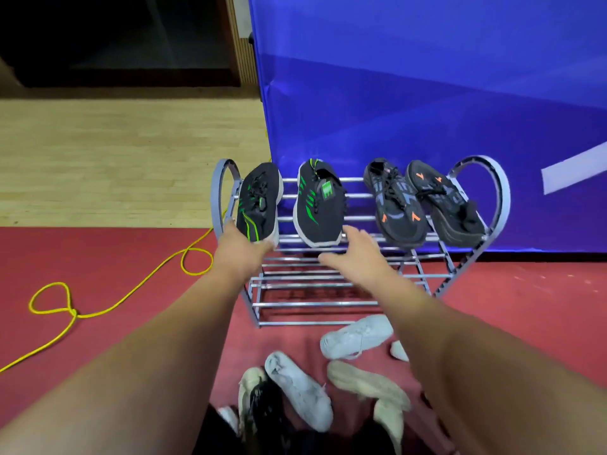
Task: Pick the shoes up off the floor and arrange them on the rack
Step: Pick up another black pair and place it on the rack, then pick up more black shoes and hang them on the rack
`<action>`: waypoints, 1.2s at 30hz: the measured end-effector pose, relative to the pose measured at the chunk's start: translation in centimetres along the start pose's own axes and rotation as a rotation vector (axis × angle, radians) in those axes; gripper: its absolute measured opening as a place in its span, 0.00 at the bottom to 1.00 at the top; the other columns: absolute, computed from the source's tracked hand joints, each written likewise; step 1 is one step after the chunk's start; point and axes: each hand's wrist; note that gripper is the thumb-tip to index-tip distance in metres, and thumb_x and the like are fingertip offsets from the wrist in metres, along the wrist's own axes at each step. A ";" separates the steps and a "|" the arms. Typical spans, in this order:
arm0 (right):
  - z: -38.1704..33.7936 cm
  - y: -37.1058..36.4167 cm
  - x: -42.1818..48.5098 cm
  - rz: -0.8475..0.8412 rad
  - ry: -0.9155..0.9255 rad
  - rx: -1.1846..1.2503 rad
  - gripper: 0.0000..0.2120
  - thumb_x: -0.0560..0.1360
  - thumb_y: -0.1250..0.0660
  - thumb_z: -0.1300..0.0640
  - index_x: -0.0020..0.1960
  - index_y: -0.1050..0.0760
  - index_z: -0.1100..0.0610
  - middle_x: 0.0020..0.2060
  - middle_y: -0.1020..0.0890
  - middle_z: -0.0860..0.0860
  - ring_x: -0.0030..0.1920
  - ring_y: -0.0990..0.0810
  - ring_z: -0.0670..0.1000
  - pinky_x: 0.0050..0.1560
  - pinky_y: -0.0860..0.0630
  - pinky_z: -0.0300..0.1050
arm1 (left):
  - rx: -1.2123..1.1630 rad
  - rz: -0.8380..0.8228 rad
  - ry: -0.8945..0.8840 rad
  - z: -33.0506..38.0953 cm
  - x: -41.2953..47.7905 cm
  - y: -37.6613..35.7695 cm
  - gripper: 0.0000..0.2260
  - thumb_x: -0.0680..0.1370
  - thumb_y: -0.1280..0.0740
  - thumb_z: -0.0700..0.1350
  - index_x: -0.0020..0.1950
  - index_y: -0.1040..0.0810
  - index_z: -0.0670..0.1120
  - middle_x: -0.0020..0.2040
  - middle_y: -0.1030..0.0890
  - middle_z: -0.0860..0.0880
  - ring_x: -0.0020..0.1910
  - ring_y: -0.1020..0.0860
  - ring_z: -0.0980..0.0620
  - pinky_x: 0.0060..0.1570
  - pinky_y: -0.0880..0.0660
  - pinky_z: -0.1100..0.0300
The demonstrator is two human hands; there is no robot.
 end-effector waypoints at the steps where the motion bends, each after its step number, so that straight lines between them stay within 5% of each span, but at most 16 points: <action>1: -0.1 0.6 -0.8 -0.014 -0.021 0.033 0.32 0.70 0.25 0.43 0.72 0.28 0.48 0.67 0.23 0.53 0.72 0.31 0.57 0.69 0.33 0.49 | 0.029 0.017 -0.017 0.4 -0.9 0.4 0.28 0.67 0.23 0.55 0.61 0.31 0.49 0.54 0.17 0.46 0.50 0.17 0.38 0.46 0.19 0.50; 5: 0.0 3.6 -4.8 -0.090 -0.118 0.142 0.33 0.74 0.26 0.44 0.76 0.29 0.52 0.72 0.25 0.50 0.70 0.26 0.53 0.67 0.31 0.46 | 0.136 0.048 -0.078 1.3 -4.4 1.9 0.13 0.73 0.32 0.45 0.57 0.26 0.44 0.50 0.18 0.40 0.45 0.18 0.38 0.40 0.25 0.55; 8: 1.0 6.4 -8.3 -0.109 -0.157 0.096 0.34 0.74 0.25 0.45 0.76 0.29 0.55 0.72 0.25 0.52 0.69 0.25 0.54 0.72 0.30 0.53 | 0.329 0.003 -0.142 1.6 -7.3 2.3 0.19 0.77 0.36 0.45 0.67 0.27 0.41 0.54 0.19 0.38 0.50 0.19 0.35 0.49 0.21 0.49; 12: 3.1 10.1 -13.3 -0.059 -0.235 -0.044 0.30 0.75 0.26 0.48 0.73 0.27 0.59 0.69 0.22 0.56 0.66 0.23 0.58 0.68 0.26 0.54 | 0.352 -0.074 -0.258 1.6 -10.4 1.1 0.21 0.78 0.34 0.47 0.70 0.25 0.43 0.63 0.19 0.41 0.57 0.20 0.38 0.57 0.23 0.52; 16: 6.6 13.1 -17.6 0.014 -0.326 -0.093 0.20 0.74 0.25 0.49 0.61 0.19 0.59 0.58 0.17 0.57 0.58 0.19 0.58 0.64 0.23 0.54 | 0.305 -0.197 -0.285 0.8 -12.8 -2.1 0.09 0.74 0.32 0.47 0.51 0.21 0.45 0.49 0.15 0.38 0.45 0.16 0.39 0.51 0.19 0.50; 20: 10.5 15.3 -19.8 0.064 -0.367 -0.071 0.17 0.74 0.25 0.51 0.59 0.17 0.59 0.56 0.16 0.56 0.58 0.19 0.58 0.65 0.24 0.53 | 0.303 -0.274 -0.303 0.6 -14.7 -6.5 0.07 0.74 0.32 0.46 0.48 0.20 0.45 0.43 0.16 0.40 0.44 0.17 0.39 0.47 0.19 0.53; 27: 21.4 13.9 -19.4 0.112 -0.584 0.056 0.16 0.74 0.26 0.54 0.57 0.18 0.64 0.56 0.16 0.59 0.58 0.19 0.60 0.65 0.24 0.55 | 0.303 -0.484 -0.217 -1.5 -15.4 -16.1 0.03 0.75 0.31 0.41 0.45 0.19 0.42 0.38 0.17 0.39 0.32 0.20 0.43 0.44 0.16 0.46; 32: 28.3 9.4 -18.7 0.063 -0.736 0.130 0.12 0.77 0.29 0.54 0.55 0.20 0.60 0.51 0.20 0.56 0.53 0.22 0.58 0.52 0.25 0.50 | 0.297 -0.601 -0.026 -5.7 -14.5 -22.3 0.02 0.76 0.33 0.38 0.45 0.21 0.40 0.40 0.21 0.42 0.38 0.21 0.45 0.43 0.17 0.44; 36: 31.9 3.1 -18.0 -0.070 -0.805 0.162 0.06 0.77 0.31 0.55 0.44 0.24 0.56 0.42 0.22 0.52 0.39 0.25 0.52 0.37 0.31 0.43 | 0.317 -0.706 0.127 -10.9 -14.3 -25.6 0.05 0.79 0.34 0.37 0.44 0.23 0.45 0.41 0.22 0.42 0.38 0.21 0.42 0.40 0.19 0.50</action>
Point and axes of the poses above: each hand's wrist, its own x-axis towards the middle knuckle, its own y-axis out of the back of the hand, z = x × y
